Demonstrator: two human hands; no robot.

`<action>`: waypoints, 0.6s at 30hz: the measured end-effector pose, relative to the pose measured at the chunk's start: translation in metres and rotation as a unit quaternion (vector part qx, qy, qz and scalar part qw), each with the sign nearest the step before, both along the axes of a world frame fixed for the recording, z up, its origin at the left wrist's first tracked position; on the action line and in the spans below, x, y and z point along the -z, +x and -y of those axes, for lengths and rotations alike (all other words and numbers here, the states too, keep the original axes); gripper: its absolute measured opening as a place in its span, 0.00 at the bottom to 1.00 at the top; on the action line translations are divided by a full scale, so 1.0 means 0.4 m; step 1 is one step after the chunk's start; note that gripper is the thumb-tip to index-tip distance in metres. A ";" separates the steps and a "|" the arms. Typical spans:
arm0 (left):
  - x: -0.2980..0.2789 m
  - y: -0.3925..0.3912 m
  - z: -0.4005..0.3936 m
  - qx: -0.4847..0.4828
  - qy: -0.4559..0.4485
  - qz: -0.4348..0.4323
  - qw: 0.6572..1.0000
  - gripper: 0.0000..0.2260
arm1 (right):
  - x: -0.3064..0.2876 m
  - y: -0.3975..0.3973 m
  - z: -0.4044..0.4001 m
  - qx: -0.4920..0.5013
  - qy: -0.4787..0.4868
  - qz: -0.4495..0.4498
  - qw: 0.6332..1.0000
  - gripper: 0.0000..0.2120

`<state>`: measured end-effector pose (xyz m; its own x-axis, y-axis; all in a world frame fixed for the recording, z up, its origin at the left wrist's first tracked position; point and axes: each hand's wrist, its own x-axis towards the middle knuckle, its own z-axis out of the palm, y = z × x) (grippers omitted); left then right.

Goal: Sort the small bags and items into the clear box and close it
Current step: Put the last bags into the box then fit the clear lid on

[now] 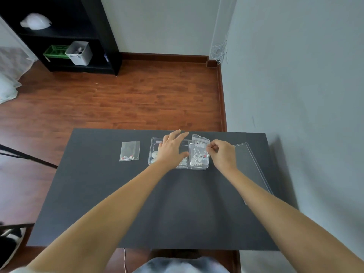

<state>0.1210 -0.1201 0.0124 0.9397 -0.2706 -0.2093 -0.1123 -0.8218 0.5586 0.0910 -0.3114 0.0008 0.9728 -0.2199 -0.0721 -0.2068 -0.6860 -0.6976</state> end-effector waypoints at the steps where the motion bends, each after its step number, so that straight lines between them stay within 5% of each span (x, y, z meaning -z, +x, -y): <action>1: 0.008 0.005 0.007 0.009 -0.002 0.009 1.000 0.30 | 0.010 0.003 -0.003 -0.009 -0.007 -0.006 1.000 0.04; 10: 0.073 0.038 0.040 0.074 0.073 0.081 0.991 0.17 | 0.047 0.018 -0.022 -0.035 -0.086 -0.035 0.995 0.03; 14: 0.089 0.031 0.038 0.106 0.121 0.109 0.981 0.17 | 0.041 0.012 -0.022 -0.045 -0.052 0.016 0.998 0.21; 18: 0.101 0.024 0.034 0.116 0.142 0.113 0.977 0.19 | 0.053 0.002 -0.018 -0.075 -0.086 0.037 0.993 0.21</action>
<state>0.1306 -0.1335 -0.0280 0.8909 -0.4428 -0.1012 -0.4076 -0.8777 0.2519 0.0918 -0.3042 -0.0205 0.9969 -0.0745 0.0270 -0.0452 -0.8152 -0.5773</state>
